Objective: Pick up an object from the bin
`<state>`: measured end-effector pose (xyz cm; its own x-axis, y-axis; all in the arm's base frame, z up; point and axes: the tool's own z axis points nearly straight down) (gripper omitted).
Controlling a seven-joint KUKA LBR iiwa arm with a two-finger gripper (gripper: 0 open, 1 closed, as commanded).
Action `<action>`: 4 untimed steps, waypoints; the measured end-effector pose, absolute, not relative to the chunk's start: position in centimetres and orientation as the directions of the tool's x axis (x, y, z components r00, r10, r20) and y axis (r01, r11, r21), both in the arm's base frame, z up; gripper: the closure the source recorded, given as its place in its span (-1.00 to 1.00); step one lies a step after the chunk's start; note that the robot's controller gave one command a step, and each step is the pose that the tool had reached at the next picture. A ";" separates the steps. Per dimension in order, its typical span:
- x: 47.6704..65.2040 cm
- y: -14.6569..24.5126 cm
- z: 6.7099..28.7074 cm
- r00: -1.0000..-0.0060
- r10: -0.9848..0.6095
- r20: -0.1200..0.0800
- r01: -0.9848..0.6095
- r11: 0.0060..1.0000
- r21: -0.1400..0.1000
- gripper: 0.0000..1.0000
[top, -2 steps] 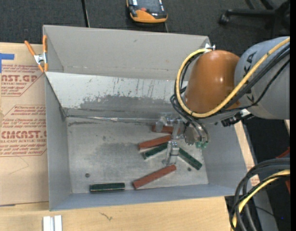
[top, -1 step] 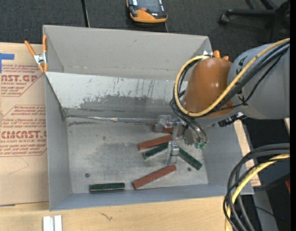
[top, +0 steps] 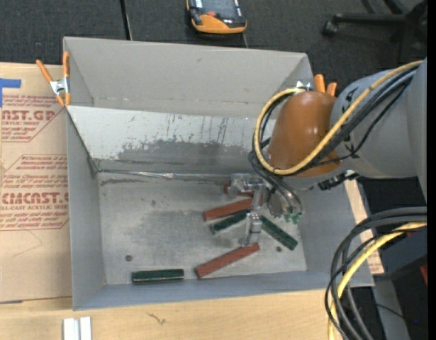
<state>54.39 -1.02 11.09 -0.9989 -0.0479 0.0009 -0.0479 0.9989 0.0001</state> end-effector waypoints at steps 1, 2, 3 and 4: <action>54.7 -0.2 14.5 -1.000 -0.007 -0.004 -0.007 1.000 0.001 -1.00; 54.6 -0.7 7.8 -0.999 -0.048 -0.006 -0.048 0.999 0.000 -1.00; 55.1 -0.9 5.3 -0.999 -0.036 0.001 -0.036 0.999 0.002 1.00; 55.1 -0.9 5.4 -0.999 -0.033 0.001 -0.033 0.999 0.002 1.00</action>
Offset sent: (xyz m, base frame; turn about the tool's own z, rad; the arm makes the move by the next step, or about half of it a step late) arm -0.0004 0.0011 -0.0409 -0.0044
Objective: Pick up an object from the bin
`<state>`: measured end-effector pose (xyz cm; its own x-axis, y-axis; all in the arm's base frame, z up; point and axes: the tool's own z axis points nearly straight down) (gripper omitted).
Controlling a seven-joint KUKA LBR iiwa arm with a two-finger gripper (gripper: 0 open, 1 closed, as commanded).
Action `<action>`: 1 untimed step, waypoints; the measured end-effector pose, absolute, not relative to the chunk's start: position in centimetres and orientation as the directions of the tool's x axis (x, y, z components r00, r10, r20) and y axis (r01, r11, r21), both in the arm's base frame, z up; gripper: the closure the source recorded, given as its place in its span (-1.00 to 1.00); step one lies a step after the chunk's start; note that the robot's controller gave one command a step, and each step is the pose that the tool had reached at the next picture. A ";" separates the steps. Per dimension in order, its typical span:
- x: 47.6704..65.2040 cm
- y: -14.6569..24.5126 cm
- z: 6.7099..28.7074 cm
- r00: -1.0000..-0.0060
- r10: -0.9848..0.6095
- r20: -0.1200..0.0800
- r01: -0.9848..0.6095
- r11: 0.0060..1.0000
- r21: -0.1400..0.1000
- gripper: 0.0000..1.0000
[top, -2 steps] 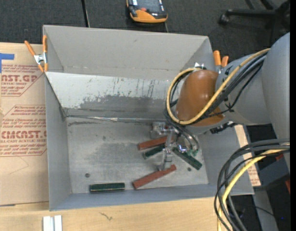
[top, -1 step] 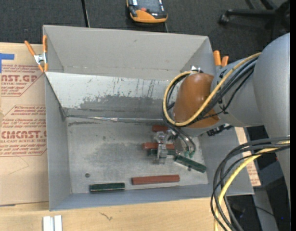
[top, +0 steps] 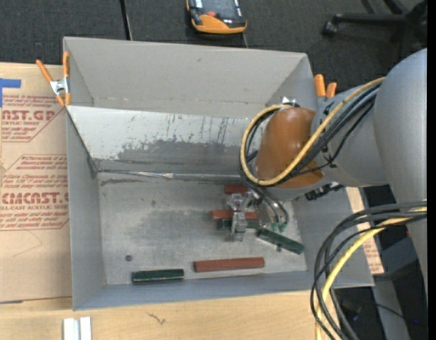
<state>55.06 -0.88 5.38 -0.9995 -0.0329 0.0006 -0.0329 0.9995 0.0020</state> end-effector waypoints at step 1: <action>55.0 -0.9 5.8 -0.999 -0.032 0.001 -0.032 0.999 0.002 1.00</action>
Offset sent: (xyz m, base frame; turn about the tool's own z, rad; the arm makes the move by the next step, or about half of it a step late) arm 0.0000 -0.0001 0.0628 0.0000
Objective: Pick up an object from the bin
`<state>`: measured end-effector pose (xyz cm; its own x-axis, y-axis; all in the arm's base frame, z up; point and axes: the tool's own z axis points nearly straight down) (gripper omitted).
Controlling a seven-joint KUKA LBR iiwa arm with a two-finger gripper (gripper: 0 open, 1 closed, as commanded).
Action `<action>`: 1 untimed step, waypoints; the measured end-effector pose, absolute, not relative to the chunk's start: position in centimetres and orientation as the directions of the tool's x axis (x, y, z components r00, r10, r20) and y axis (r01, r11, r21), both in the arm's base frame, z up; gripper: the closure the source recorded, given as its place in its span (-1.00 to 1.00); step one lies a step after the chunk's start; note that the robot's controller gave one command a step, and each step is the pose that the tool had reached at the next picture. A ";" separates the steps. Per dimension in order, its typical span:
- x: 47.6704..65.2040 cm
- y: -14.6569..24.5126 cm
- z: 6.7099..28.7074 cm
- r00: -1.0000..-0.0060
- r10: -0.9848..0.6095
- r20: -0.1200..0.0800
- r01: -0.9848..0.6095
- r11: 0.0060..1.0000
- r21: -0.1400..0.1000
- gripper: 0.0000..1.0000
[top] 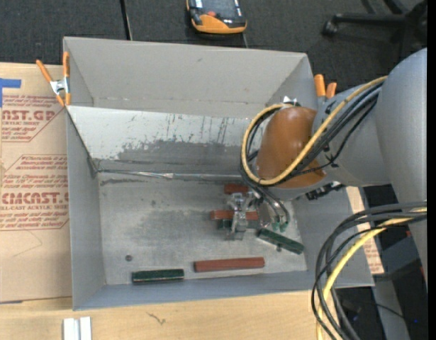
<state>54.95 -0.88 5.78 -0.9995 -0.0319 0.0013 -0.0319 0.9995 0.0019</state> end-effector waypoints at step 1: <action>54.9 -0.9 7.4 -0.999 -0.032 0.003 -0.032 0.999 0.002 1.00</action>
Offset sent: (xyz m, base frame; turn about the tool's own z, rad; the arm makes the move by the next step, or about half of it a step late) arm 0.0001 0.0001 0.0816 0.0000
